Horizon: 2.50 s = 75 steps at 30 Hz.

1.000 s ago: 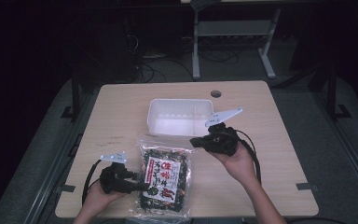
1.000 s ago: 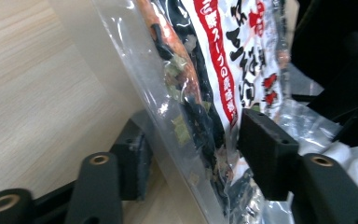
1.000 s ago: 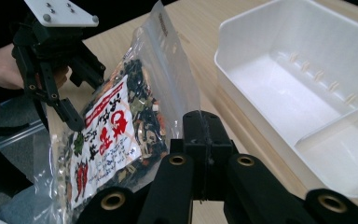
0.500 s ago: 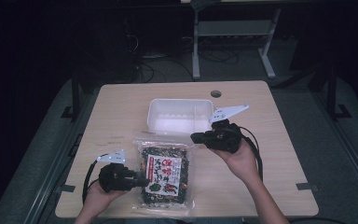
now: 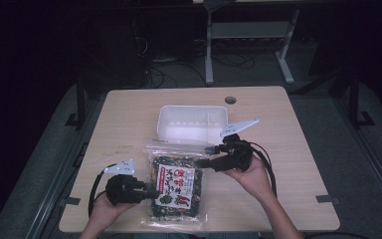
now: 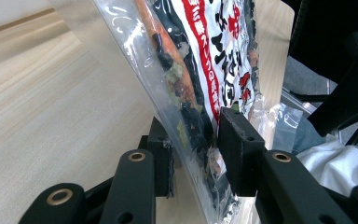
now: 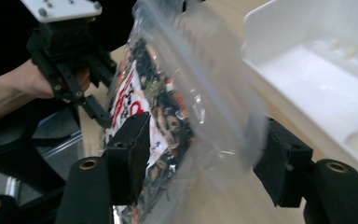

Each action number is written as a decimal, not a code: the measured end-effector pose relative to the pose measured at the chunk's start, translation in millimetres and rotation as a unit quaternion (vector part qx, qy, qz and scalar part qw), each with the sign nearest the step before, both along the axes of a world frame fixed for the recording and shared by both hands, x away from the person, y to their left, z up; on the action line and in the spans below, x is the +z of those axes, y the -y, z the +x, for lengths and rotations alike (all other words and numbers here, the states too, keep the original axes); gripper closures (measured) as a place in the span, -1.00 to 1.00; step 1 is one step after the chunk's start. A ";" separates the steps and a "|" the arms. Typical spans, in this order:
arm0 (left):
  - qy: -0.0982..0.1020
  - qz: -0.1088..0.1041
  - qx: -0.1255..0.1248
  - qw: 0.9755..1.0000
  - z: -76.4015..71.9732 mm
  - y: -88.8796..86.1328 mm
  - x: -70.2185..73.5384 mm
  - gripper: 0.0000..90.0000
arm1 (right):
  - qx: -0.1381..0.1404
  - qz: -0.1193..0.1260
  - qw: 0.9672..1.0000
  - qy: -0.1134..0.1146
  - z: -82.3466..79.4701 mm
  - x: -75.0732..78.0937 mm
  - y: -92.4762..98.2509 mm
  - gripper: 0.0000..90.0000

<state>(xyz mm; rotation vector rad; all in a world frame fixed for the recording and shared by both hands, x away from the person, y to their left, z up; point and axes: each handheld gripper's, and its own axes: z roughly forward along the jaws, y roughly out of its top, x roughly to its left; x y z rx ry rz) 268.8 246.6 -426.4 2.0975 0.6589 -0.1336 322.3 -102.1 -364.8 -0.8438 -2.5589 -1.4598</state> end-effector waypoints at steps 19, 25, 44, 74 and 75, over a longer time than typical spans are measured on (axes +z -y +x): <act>0.017 0.004 0.002 1.000 -2.5 3.9 0.4 0.39 | 0.064 0.021 0.997 -0.045 0.9 -24.8 -20.5 0.40; 0.032 0.014 0.017 0.999 -2.9 0.7 0.8 0.17 | 0.080 0.040 0.994 -0.057 -0.4 -21.3 -15.4 0.53; 0.038 0.037 0.034 0.998 -4.8 -8.3 -3.4 -0.13 | 0.050 0.047 0.998 0.008 -11.8 23.4 4.0 0.70; 0.049 0.070 0.050 0.995 -5.0 -12.8 -4.6 -0.24 | 0.016 0.015 0.996 0.089 13.9 81.2 2.2 0.70; 0.050 0.072 0.049 0.995 -5.4 -12.4 -4.4 -0.24 | 0.014 0.014 0.996 0.089 14.9 82.0 2.2 0.70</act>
